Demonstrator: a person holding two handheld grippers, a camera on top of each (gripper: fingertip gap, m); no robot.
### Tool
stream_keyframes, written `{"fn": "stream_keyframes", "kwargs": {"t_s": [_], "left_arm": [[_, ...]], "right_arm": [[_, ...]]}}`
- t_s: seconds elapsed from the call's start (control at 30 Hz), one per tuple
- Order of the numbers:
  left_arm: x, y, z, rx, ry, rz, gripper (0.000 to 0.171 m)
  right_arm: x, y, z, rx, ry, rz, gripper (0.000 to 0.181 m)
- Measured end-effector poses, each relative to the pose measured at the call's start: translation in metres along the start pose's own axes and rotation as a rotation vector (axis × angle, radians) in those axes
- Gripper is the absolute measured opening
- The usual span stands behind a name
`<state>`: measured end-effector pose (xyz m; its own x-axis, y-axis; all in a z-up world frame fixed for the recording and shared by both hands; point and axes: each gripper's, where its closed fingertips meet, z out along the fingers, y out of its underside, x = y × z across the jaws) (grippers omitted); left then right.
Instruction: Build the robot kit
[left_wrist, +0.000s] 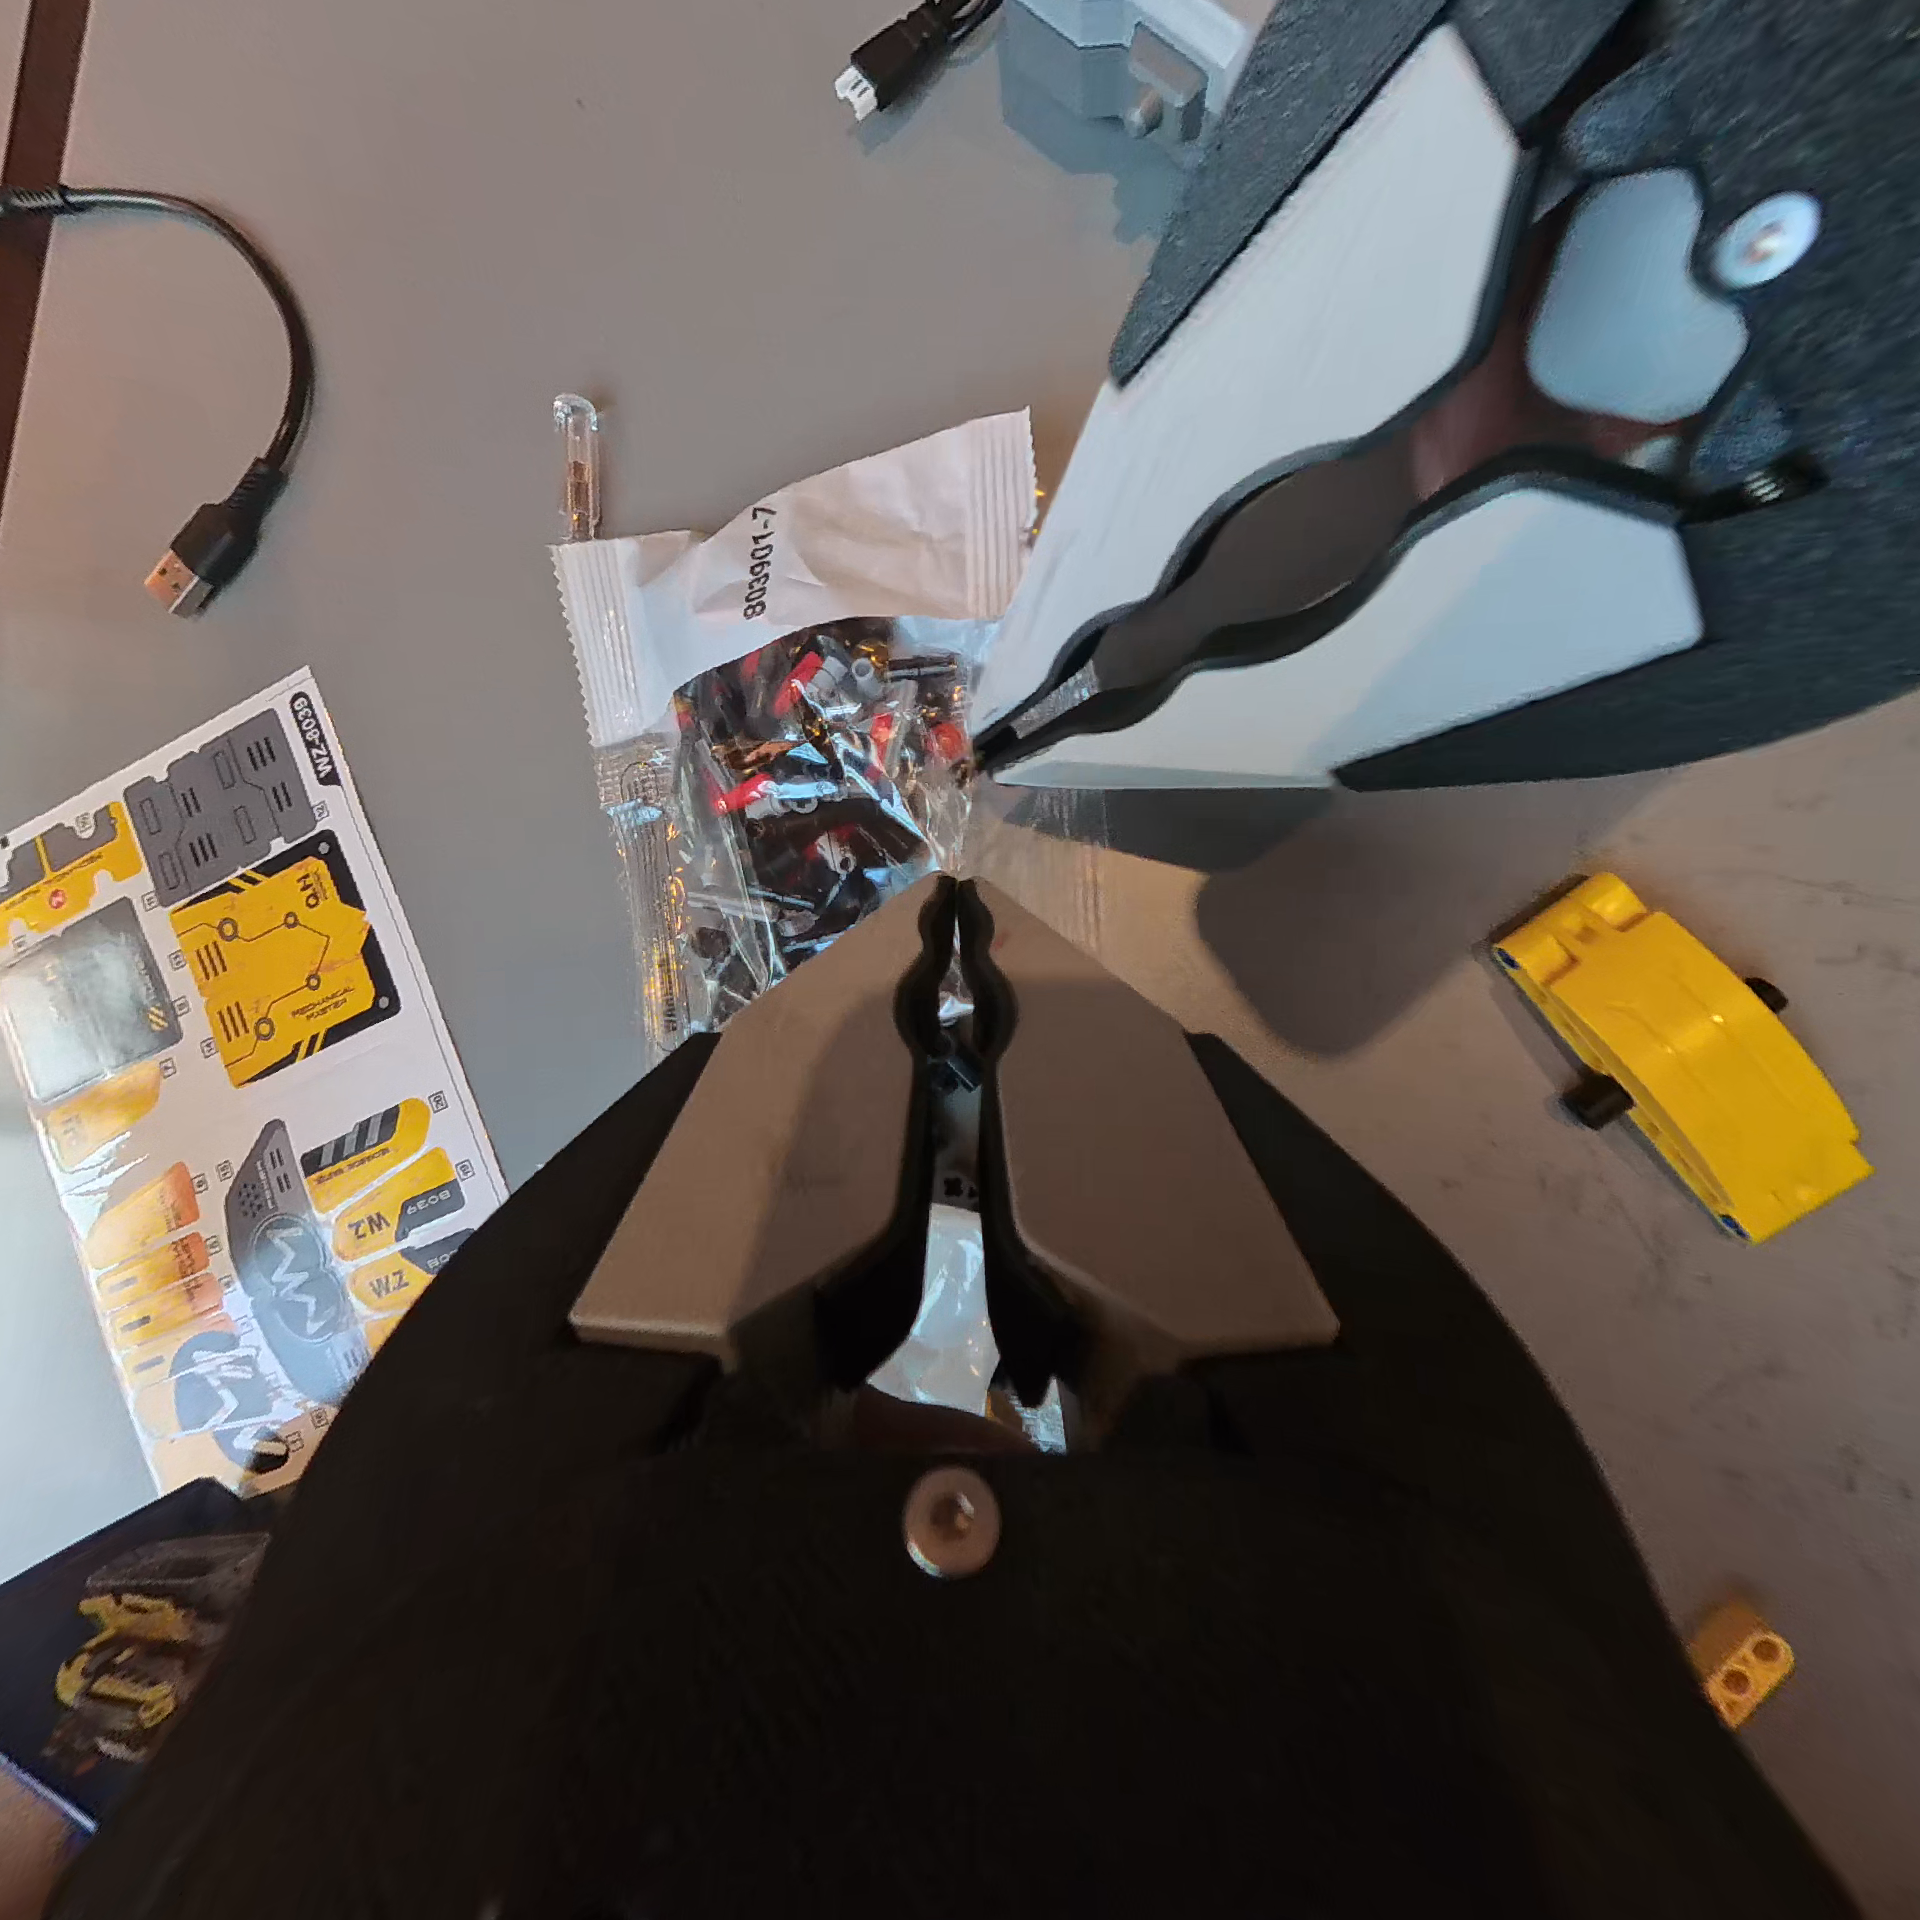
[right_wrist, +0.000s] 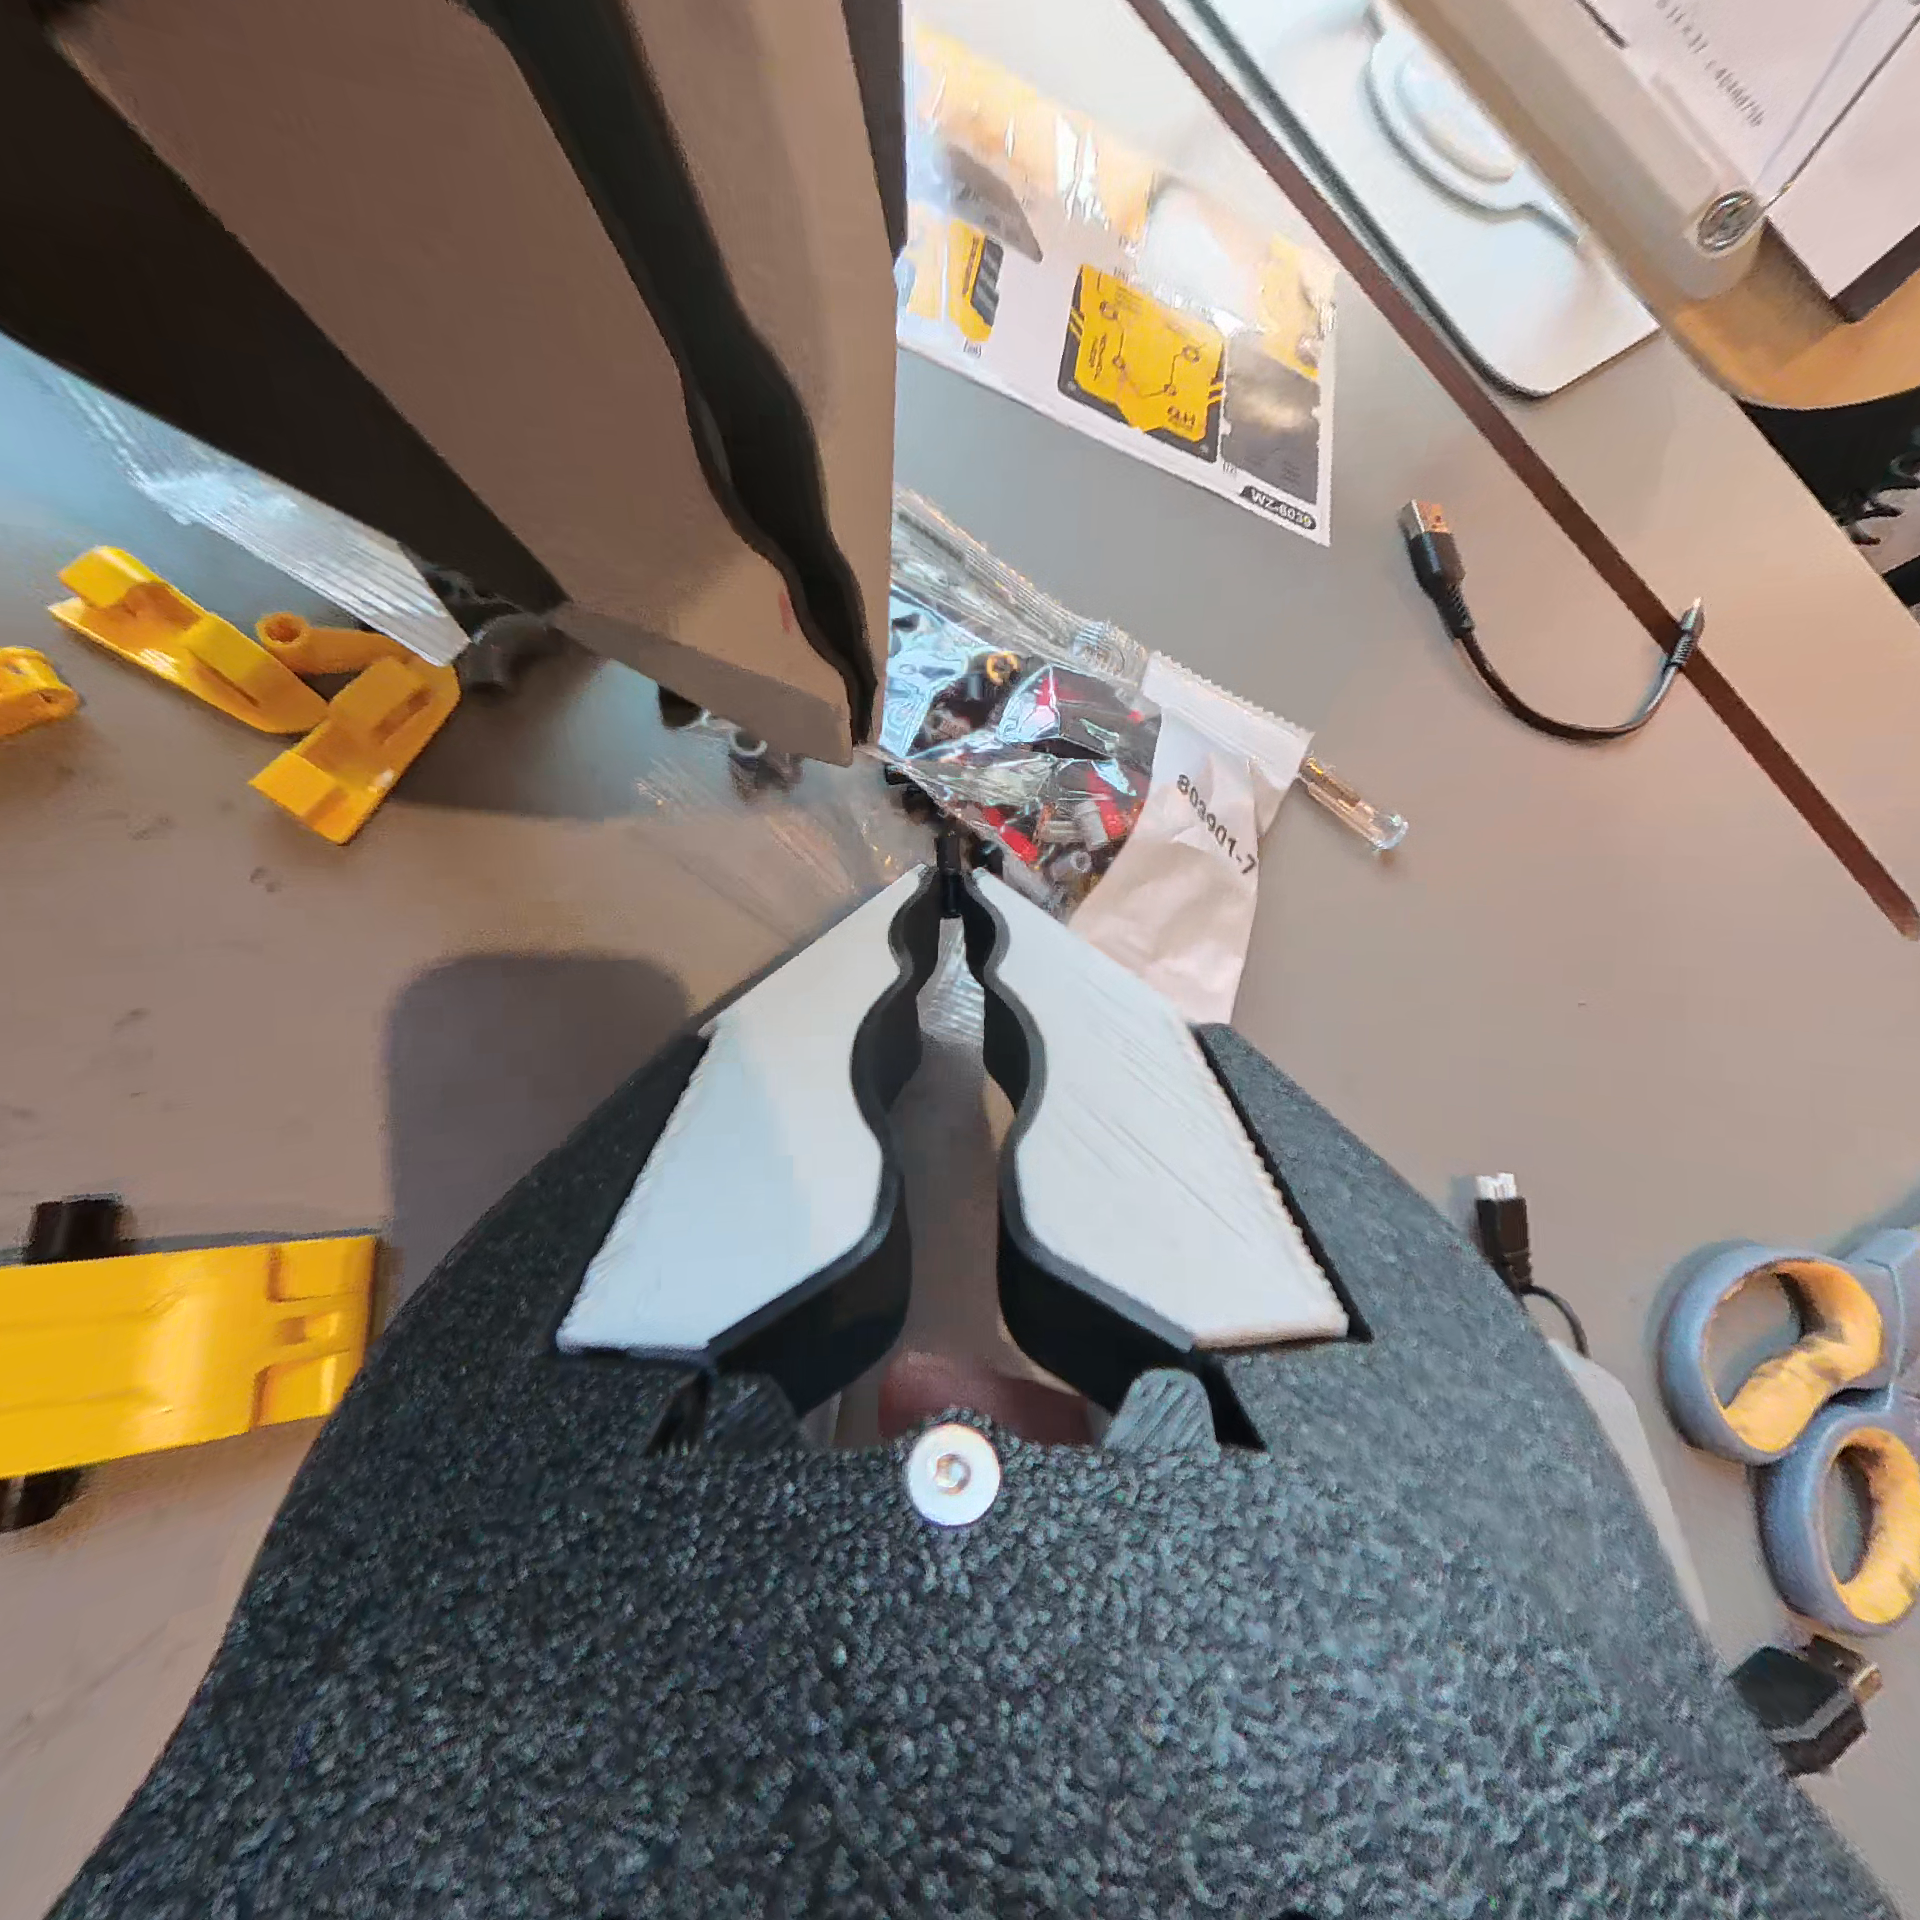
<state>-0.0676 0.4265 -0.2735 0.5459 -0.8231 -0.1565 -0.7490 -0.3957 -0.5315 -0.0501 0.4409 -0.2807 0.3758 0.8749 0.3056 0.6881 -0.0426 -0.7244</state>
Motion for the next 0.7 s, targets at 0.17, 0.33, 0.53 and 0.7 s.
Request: {"fn": "stream_keyframes", "kwargs": {"t_s": [0.17, 0.33, 0.53, 0.7], "left_arm": [[0.002, 0.001, 0.003, -0.012, -0.005, 0.009, 0.000], [0.000, -0.002, 0.003, -0.029, -0.036, -0.001, 0.015], [0.003, -0.006, -0.019, -0.029, -0.148, 0.006, 0.049], [-0.006, 0.004, -0.093, 0.054, -0.339, -0.082, 0.053]], "right_arm": [[-0.016, -0.012, -0.022, 0.065, -0.040, 0.034, 0.003], [-0.060, -0.028, -0.052, 0.160, -0.122, 0.034, 0.003], [-0.111, -0.029, -0.056, 0.188, -0.166, -0.045, 0.003], [-0.143, -0.043, -0.058, 0.192, -0.268, -0.021, 0.004]]}}
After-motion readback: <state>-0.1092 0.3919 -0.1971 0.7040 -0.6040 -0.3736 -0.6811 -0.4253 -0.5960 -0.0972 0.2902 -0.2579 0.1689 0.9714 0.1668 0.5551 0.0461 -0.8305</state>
